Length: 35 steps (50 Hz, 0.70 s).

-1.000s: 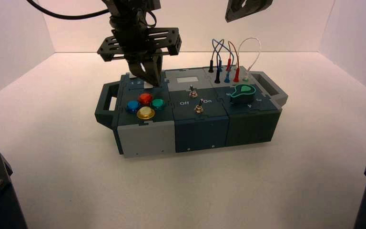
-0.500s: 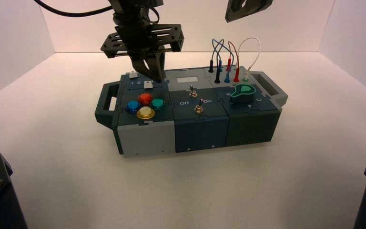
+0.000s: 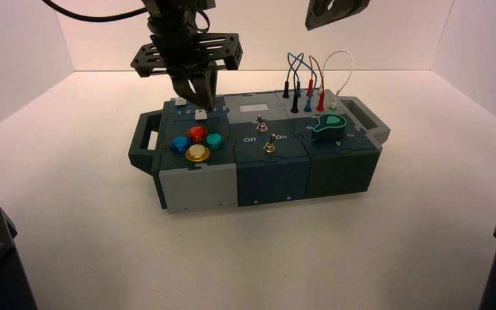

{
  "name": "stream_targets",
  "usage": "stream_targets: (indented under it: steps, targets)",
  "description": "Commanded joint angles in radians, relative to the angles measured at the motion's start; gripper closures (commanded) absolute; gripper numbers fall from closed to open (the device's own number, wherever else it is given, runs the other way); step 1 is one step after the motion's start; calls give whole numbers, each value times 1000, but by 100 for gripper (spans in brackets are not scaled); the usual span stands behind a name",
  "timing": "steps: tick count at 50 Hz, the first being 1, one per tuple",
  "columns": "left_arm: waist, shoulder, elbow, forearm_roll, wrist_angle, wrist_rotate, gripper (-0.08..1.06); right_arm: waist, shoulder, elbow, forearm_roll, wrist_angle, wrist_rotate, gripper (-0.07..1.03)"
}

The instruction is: Move the bottom slider to position 1.

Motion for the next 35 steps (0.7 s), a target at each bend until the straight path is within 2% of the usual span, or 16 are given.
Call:
stream_targets:
  steps: [1, 18, 35]
  targets:
    - [3, -14, -12, 3, 0, 3, 100, 6, -6, -25, 3, -6, -2, 98]
    - [6, -5, -11, 5, 15, 18, 100, 6, -6, -25, 3, -6, -2, 98]
    - [15, -5, -5, 6, 17, 20, 100, 6, -5, -25, 5, -5, 0, 98]
